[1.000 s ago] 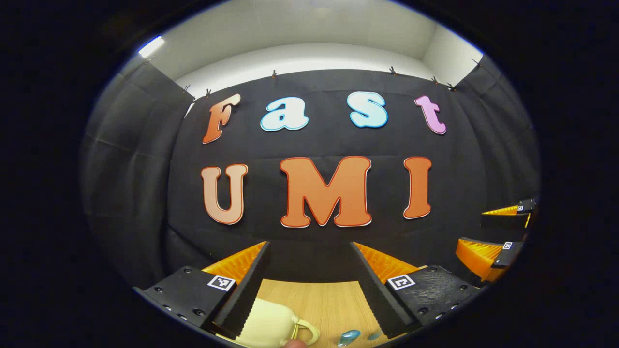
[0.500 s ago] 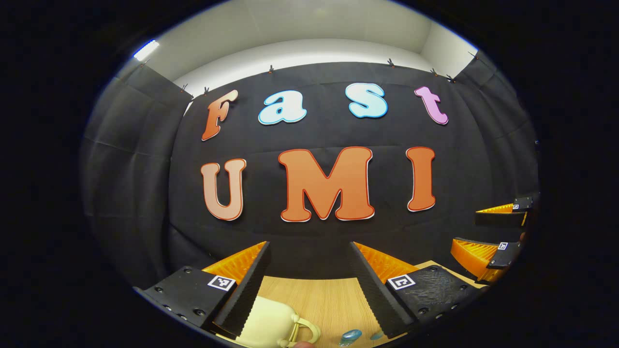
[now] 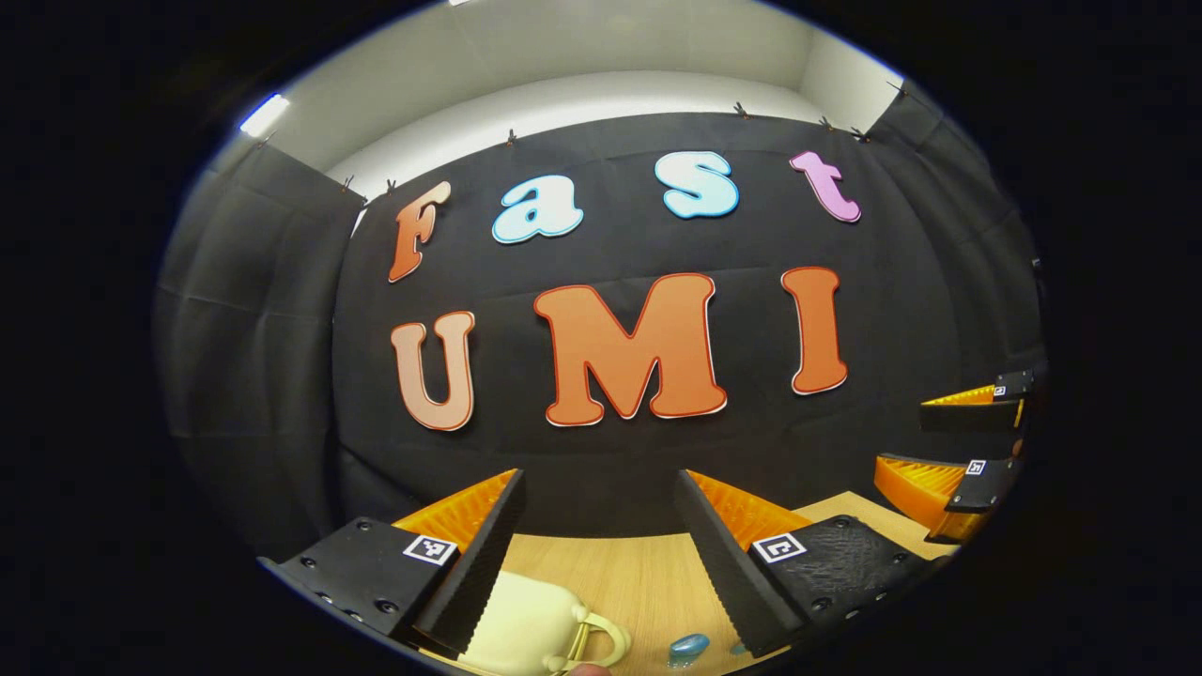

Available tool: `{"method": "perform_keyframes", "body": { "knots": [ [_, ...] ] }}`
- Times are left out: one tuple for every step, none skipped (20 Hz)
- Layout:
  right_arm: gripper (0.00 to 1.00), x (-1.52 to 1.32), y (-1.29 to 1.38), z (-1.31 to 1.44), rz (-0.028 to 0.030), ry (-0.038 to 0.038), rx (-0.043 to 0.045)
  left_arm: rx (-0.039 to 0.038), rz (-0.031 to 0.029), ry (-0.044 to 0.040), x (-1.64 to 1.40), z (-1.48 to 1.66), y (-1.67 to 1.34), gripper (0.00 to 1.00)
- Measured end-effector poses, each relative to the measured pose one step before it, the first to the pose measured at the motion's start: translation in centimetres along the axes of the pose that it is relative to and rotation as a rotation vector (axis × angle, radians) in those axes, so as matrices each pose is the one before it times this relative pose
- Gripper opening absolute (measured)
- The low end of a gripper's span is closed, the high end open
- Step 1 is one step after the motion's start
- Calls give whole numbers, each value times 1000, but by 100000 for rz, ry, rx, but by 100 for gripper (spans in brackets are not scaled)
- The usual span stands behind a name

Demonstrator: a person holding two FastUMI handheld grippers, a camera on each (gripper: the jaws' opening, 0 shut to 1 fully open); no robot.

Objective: First open the suitcase, pack the skin care products into it, and then close the suitcase.

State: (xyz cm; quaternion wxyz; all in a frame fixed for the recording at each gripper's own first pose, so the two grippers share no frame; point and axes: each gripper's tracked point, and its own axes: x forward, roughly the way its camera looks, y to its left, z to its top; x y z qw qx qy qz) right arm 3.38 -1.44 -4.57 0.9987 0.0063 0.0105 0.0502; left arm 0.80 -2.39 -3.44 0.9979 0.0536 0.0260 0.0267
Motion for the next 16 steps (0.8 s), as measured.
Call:
{"method": "perform_keyframes", "body": {
  "knots": [
    [95,-54,-7,-72,826,-121,205,1051,616,192,-91,-182,140,100],
    [95,195,-130,-260,469,434,-165,1418,765,216,-151,-208,229,100],
    [95,37,-111,-49,677,44,205,1784,307,596,-218,-521,41,100],
    [95,-123,-206,-128,36,-77,317,2299,729,874,-121,-553,220,100],
    [95,-129,-219,-146,438,-25,595,1825,775,1500,-227,-874,334,100],
    [95,-83,-198,-108,234,-289,315,1268,606,1368,-213,-685,164,100],
    [95,15,-138,-169,374,59,79,1119,665,1407,-254,-763,154,100],
    [95,76,-67,-388,502,517,468,1538,460,1486,-229,-555,127,98],
    [95,-146,-77,-336,358,1008,505,2167,334,883,-237,-564,102,98],
    [95,91,-96,-395,130,814,419,2248,-345,868,32,-465,44,98],
    [95,10,-187,-223,-407,705,274,2986,-2378,1791,115,-948,-544,98],
    [95,57,-210,-27,-561,458,682,2881,-3257,2886,202,-1069,-594,100],
    [95,13,-225,-70,-612,145,547,1759,-4337,3337,61,-1339,-786,100],
    [95,154,-272,-29,-1300,39,-66,2605,-2796,2138,151,-917,-517,98],
    [95,198,-294,55,-1682,27,-594,4019,-1807,761,407,-687,86,98],
    [95,148,-274,-80,-1908,223,-897,4391,-2019,-19,164,-567,-248,98]
  ]
}}
